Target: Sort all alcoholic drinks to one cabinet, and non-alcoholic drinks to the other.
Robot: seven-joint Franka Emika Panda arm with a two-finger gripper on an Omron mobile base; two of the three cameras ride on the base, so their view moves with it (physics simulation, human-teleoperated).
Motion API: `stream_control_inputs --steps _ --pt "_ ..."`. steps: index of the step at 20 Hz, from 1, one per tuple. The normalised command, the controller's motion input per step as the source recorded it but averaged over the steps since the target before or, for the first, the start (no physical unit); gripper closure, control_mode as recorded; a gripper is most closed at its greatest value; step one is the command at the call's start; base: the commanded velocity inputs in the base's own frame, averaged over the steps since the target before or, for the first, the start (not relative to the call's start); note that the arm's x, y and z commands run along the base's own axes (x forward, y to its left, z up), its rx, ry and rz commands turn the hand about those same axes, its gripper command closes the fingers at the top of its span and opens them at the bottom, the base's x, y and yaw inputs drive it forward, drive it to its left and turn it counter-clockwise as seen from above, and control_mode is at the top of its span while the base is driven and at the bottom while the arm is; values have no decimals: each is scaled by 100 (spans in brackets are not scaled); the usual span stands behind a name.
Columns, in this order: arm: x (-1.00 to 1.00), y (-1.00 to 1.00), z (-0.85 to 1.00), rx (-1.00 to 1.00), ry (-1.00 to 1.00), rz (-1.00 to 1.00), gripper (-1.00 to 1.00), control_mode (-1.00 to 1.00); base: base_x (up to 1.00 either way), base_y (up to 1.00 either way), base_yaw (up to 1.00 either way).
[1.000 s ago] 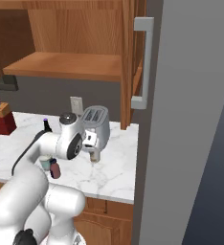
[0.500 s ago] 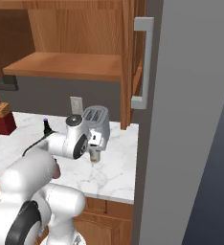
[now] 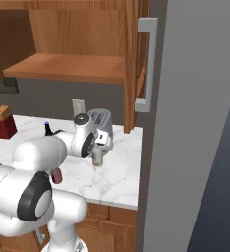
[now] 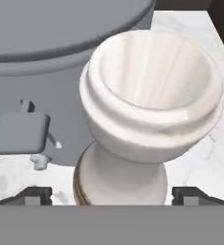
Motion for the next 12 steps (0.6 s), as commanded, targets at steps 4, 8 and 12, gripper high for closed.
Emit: stream_control_inputs --steps 4,8,12 --pt "22 -7 -21 0 0 0 -100 -100 0 0 0" --pt "2 -3 -27 0 -2 0 -100 -100 0 0 0" --pt "0 0 -8 0 -2 0 100 -100 0 0 0"
